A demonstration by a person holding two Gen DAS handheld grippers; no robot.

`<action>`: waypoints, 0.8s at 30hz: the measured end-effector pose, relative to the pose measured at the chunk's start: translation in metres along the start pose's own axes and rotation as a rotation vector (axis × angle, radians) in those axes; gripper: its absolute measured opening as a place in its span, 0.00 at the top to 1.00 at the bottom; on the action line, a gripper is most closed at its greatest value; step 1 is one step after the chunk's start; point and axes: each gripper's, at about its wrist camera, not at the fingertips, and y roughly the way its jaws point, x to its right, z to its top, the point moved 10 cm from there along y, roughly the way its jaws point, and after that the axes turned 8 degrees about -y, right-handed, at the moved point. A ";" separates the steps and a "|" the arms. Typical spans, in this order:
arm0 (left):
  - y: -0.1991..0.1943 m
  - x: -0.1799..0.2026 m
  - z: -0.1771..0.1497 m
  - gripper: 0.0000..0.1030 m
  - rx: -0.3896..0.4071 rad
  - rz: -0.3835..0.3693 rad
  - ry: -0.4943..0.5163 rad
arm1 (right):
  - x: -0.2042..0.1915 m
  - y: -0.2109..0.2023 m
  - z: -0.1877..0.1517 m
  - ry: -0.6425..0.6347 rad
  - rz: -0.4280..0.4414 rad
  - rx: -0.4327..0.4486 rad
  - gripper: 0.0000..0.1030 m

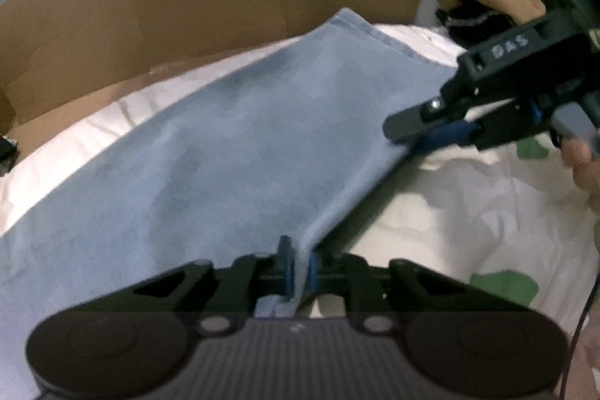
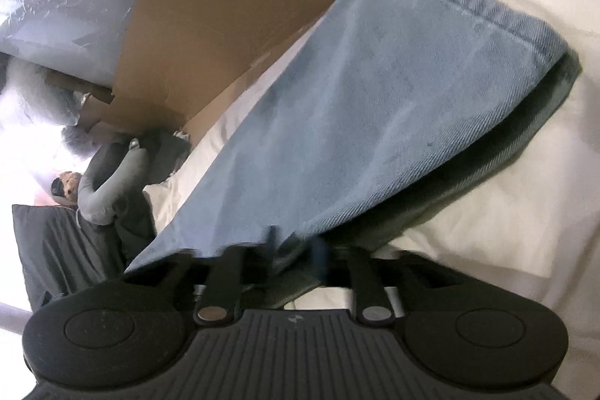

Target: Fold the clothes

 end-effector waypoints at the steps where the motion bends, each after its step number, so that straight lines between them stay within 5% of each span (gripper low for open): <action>1: -0.001 0.000 0.001 0.93 0.004 0.001 -0.003 | 0.001 -0.001 0.002 -0.002 -0.014 0.011 0.40; 8: -0.006 -0.001 0.006 0.94 0.022 0.000 -0.018 | 0.019 0.002 0.013 0.034 -0.058 0.050 0.40; 13: 0.002 0.001 0.002 0.93 -0.008 0.008 -0.004 | 0.026 0.013 -0.003 0.039 -0.076 -0.025 0.40; 17: 0.013 0.003 -0.011 0.66 -0.047 0.050 0.035 | 0.024 0.016 -0.015 0.053 -0.042 -0.053 0.39; 24: 0.012 -0.001 -0.022 0.51 -0.048 0.095 0.047 | 0.021 0.018 -0.020 0.063 -0.021 -0.070 0.39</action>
